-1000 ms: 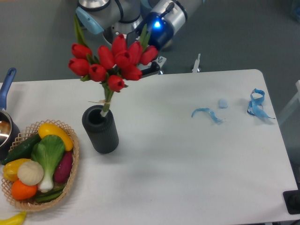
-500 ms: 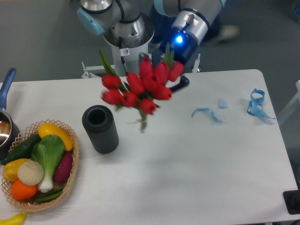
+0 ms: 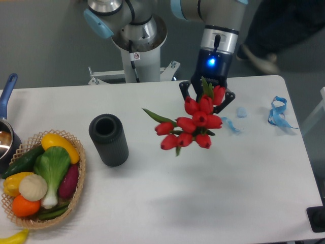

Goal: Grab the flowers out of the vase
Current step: 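Carry the tulip bunch away from the vase over the table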

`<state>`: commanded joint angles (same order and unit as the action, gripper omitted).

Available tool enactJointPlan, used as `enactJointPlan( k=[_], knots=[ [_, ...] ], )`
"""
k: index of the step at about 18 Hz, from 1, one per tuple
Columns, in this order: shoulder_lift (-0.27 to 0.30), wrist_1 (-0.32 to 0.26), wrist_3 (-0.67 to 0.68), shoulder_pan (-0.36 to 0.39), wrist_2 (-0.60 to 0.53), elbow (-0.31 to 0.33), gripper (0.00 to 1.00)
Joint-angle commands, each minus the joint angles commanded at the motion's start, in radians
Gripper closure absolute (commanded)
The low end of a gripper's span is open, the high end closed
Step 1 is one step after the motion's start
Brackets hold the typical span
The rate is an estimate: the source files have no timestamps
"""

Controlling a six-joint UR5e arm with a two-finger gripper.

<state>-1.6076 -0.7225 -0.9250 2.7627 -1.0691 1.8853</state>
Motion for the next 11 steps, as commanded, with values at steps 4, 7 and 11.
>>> enactJointPlan(
  k=[4,7,11],
  knots=[
    [-0.078,-0.038,-0.006,-0.020,-0.112,-0.064,0.93],
    [-0.172,-0.049,-0.060,-0.046,-0.216,-0.127,0.92],
    [-0.239,-0.066,-0.064,-0.084,-0.310,-0.181,0.88]
  ],
)
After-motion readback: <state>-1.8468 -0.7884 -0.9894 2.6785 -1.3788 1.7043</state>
